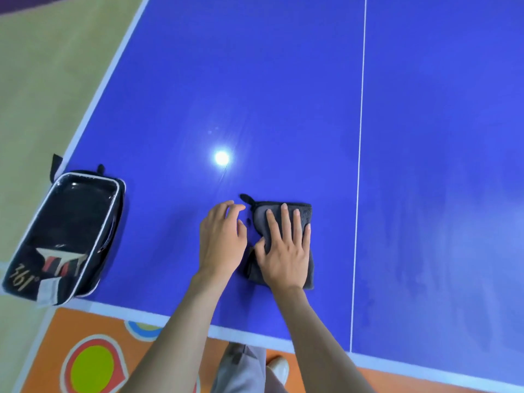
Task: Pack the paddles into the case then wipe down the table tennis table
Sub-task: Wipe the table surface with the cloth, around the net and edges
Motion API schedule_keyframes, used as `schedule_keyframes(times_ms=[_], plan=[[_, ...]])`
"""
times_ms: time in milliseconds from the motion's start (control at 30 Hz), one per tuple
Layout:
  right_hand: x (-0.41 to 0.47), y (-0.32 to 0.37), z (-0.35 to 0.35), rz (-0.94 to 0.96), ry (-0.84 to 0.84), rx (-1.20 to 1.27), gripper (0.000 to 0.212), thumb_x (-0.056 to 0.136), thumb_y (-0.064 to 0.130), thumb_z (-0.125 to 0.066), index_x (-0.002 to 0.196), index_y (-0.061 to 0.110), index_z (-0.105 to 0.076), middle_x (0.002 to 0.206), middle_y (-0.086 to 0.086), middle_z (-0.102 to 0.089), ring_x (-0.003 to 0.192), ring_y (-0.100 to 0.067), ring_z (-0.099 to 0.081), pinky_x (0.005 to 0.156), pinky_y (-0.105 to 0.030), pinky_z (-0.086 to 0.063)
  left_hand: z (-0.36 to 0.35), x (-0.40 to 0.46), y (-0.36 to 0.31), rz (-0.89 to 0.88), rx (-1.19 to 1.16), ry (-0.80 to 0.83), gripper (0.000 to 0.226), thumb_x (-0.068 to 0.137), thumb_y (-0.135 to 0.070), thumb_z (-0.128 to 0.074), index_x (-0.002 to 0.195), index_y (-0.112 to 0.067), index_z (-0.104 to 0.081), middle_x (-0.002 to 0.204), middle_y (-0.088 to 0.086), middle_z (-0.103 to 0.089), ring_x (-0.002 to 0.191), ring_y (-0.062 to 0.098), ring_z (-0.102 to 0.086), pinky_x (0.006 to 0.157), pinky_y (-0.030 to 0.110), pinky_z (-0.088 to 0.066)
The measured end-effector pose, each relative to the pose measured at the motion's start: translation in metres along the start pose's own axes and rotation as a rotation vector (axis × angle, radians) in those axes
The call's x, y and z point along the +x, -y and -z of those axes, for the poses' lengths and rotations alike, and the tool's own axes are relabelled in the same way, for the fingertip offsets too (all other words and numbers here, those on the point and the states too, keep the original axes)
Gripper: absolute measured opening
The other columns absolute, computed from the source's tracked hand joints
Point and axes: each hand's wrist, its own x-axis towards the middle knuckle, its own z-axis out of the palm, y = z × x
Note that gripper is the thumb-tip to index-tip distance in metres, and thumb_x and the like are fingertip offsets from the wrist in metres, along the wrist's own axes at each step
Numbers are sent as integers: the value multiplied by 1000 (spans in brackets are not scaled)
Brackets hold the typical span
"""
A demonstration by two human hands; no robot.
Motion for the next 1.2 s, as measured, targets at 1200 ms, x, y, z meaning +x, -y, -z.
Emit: schedule_keyframes(times_ms=[1200], plan=[[490, -64, -9, -41, -12, -54, 60, 105, 42, -35, 164, 31, -32, 175, -2, -17, 162, -27, -10, 130, -48, -9, -43, 223, -50, -110, 202, -29, 25, 90, -31, -66, 112, -20, -65, 110, 0, -58, 101, 25, -54, 84, 42, -43]])
